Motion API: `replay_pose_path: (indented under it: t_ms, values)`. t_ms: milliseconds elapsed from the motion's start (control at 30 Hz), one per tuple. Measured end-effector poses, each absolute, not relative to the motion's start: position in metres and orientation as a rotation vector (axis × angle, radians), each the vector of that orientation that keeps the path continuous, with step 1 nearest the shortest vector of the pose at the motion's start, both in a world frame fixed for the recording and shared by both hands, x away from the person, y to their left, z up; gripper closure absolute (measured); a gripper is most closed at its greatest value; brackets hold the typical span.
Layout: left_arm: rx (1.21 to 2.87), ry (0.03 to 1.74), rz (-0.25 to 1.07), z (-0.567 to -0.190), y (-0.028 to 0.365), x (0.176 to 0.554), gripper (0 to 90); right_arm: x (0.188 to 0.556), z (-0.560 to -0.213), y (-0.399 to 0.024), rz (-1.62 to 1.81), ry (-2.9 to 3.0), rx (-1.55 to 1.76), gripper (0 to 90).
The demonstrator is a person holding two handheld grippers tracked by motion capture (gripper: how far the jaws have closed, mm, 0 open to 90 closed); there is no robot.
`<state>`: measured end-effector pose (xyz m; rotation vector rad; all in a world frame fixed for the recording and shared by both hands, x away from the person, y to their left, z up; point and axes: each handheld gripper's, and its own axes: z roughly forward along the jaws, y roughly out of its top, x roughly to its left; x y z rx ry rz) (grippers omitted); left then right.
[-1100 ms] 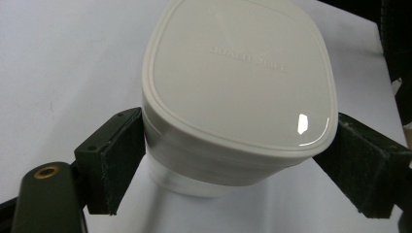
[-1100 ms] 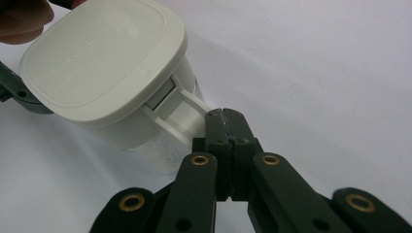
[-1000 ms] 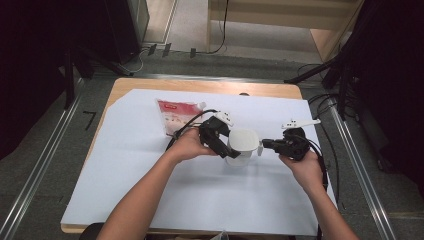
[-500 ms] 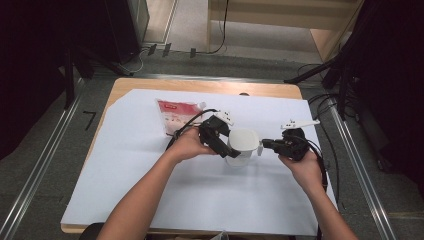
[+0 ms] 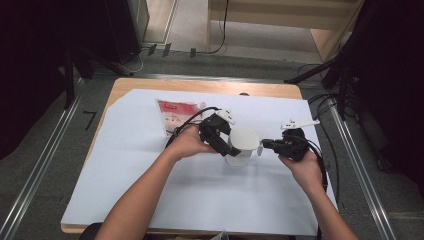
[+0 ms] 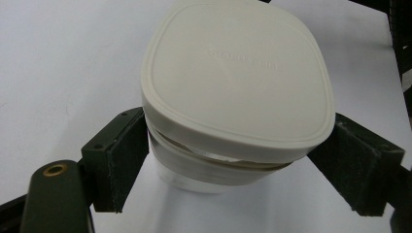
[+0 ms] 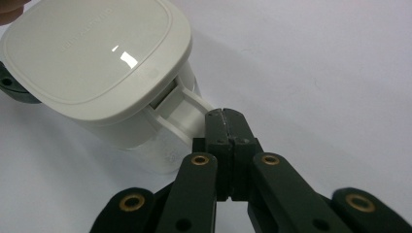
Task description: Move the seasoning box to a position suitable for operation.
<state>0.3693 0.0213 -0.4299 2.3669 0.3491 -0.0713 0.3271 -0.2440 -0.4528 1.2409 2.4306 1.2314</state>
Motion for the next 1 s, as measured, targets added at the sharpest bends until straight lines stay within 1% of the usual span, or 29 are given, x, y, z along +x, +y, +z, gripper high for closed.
replay_pose_path:
  t_ms: [733, 1000]
  values:
    - [2.361, 0.342, -0.047, -0.422, 0.021, 0.367, 17.3, 0.327, -0.453, -0.243, 1.233, 2.427, 1.228, 90.0]
    - [2.380, 0.337, -0.017, -0.416, 0.019, 0.365, 17.5, 0.325, -0.451, -0.242, 1.248, 2.425, 1.218, 90.0]
